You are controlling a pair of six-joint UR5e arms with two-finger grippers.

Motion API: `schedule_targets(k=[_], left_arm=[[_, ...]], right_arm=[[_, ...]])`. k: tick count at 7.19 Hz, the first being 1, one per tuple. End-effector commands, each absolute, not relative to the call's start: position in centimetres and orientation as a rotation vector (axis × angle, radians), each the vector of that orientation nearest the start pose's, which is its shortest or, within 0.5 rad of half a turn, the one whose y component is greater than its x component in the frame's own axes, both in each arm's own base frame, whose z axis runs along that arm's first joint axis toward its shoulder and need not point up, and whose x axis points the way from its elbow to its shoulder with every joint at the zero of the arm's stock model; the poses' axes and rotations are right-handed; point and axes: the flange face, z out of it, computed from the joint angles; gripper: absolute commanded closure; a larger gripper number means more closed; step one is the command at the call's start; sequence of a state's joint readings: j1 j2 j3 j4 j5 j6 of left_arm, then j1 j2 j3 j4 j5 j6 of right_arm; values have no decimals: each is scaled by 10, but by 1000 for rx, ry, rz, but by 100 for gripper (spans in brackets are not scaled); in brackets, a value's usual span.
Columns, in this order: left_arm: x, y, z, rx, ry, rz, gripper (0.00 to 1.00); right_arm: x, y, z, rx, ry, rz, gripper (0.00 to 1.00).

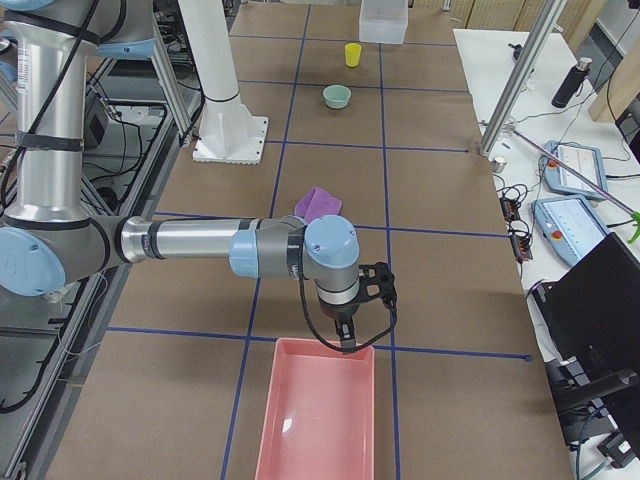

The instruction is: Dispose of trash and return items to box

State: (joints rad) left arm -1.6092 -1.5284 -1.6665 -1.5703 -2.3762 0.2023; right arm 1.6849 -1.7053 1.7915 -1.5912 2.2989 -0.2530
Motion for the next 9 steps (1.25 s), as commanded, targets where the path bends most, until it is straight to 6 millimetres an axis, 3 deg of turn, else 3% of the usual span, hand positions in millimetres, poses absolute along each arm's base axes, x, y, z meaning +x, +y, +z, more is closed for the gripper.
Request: schedule_targets(k=[1,4,5,6,8,9], left_arm=[[-80,-479,626,152,791,174,1],[-79,-479,613,182,799,192,1],[-78,-480,611,190,810,197,1],[-77,-480,605,203,833,201,1],[-74,-486,545,372,868,254,1],[-74,-487,525,451,862,260,1]], right_arm=[[109,-435,602,244,-777,-173,0],[104,-445,592,417,-799,-226,0],[103,-430,614,383,-810,-220,0],[103,-423,623,370,-804,-201,0],[103,-429,617,269,-843,49,0],[102,-433,610,269,-852,70,0]])
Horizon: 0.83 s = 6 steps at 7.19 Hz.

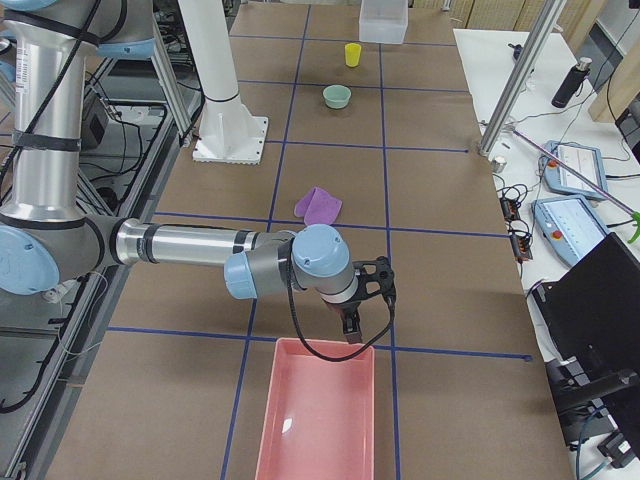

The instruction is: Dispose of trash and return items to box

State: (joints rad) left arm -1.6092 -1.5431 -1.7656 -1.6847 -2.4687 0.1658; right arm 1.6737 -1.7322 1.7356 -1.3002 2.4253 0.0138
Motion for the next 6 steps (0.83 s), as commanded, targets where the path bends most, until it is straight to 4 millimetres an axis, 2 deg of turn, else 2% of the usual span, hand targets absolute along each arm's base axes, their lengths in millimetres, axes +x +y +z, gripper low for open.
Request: schedule_targets(k=[1,2,3,4,5,6], left_arm=[[-74,-490,523,500,852,258,1],[-56,-492,520,511,862,276,1],[-49,-483,548,437,882,203,1],[-32,-472,572,412,896,211,1],[1,-469,586,310,905,131,1],[35,-467,585,281,898,101,1]], right_arm=[[95,-444,601,279,-846,46,0],[84,-450,599,271,-836,30,0],[69,-454,593,260,-819,22,0],[57,-456,579,258,-827,27,0],[53,-455,573,264,-831,16,0],[51,-456,572,265,-830,11,0]])
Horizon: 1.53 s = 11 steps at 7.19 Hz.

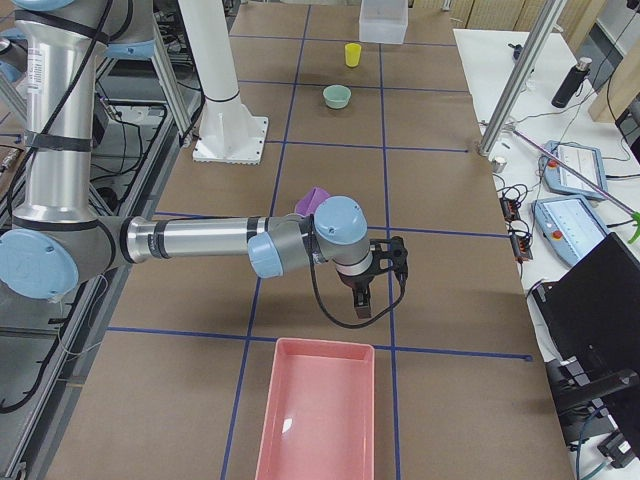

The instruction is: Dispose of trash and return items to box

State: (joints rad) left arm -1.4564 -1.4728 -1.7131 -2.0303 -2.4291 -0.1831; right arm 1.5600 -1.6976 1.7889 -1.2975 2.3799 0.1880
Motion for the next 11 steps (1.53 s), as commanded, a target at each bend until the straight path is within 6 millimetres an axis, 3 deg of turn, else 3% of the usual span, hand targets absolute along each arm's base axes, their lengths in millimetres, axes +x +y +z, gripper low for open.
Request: schedule_targets(k=[1,2,3,7,8,9,10,11], left_arm=[[69,-467,586,263,861,54,1],[96,-465,591,236,841,45,2],[109,-465,597,232,816,59,2],[174,-462,577,220,849,86,15],[182,-459,579,213,850,102,40],[182,-459,580,214,847,104,76],[182,-459,582,214,844,107,100],[182,-459,583,215,839,110,100]], right_arm=[[51,-455,573,265,-829,6,0],[51,-455,573,267,-829,4,0],[51,-453,576,281,-823,2,0],[51,-453,580,278,-814,7,0],[52,-453,583,275,-810,10,0],[52,-453,584,274,-800,13,0],[52,-454,586,271,-799,12,0],[50,-455,586,270,-800,11,0]])
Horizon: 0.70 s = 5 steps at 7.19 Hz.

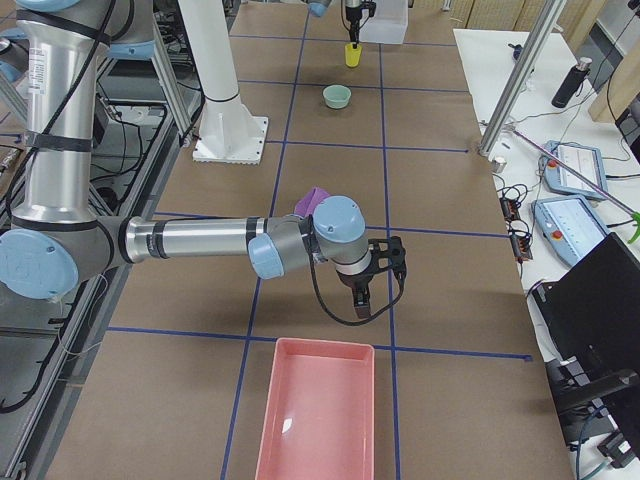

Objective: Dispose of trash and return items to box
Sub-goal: 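Reach the left gripper down and grasp the yellow cup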

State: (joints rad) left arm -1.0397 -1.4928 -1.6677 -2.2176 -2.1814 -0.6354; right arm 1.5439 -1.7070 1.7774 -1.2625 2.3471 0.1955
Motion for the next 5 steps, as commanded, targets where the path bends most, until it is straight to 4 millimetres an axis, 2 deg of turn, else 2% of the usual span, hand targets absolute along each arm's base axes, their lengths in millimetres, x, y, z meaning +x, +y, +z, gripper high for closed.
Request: schedule_targets(k=[1,2,3,5], left_arm=[[182,-459,580,224,842,114,100],[181,-458,573,224,862,133,100],[166,-460,570,219,898,155,100],[87,-481,578,241,865,177,100]], right_arm=[[50,-455,586,271,-800,10,0],[50,-455,586,272,-800,9,0],[50,-455,586,272,-800,9,0],[50,-455,586,271,-800,8,0]])
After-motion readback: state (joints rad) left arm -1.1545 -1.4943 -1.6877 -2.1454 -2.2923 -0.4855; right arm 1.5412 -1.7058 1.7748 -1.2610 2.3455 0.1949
